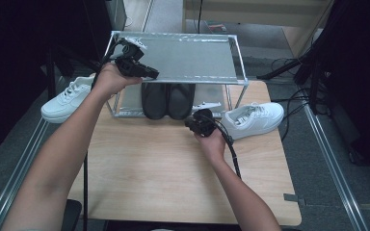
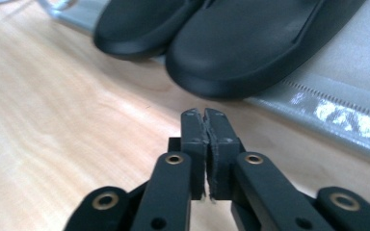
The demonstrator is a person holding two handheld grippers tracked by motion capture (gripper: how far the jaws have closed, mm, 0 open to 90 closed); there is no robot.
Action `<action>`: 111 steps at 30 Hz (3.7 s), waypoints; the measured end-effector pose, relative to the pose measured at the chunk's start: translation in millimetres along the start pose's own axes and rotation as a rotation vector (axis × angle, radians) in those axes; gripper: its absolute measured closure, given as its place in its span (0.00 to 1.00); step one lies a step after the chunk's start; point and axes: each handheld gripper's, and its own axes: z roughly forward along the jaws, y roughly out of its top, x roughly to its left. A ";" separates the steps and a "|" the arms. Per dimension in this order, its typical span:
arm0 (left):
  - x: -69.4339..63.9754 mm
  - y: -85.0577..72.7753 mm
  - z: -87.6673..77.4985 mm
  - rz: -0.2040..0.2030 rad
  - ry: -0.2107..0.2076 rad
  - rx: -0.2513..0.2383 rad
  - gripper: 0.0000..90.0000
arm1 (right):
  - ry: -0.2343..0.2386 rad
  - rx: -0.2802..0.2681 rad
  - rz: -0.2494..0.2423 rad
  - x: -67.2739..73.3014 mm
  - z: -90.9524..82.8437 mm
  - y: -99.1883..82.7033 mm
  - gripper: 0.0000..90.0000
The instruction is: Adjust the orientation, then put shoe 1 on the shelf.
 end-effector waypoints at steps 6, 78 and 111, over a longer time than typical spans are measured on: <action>-5.0 2.8 -18.4 -0.002 -0.019 -0.057 0.77 | 0.063 -0.031 0.000 2.6 -24.2 -7.2 0.90; -38.6 -180.1 -62.4 -0.144 0.015 -0.081 0.41 | 0.156 -0.136 -0.114 -1.6 -108.6 -51.6 0.51; 31.0 -221.2 -95.6 -0.323 0.189 -0.119 0.94 | 0.143 -0.103 -0.110 1.5 -105.9 -57.5 0.51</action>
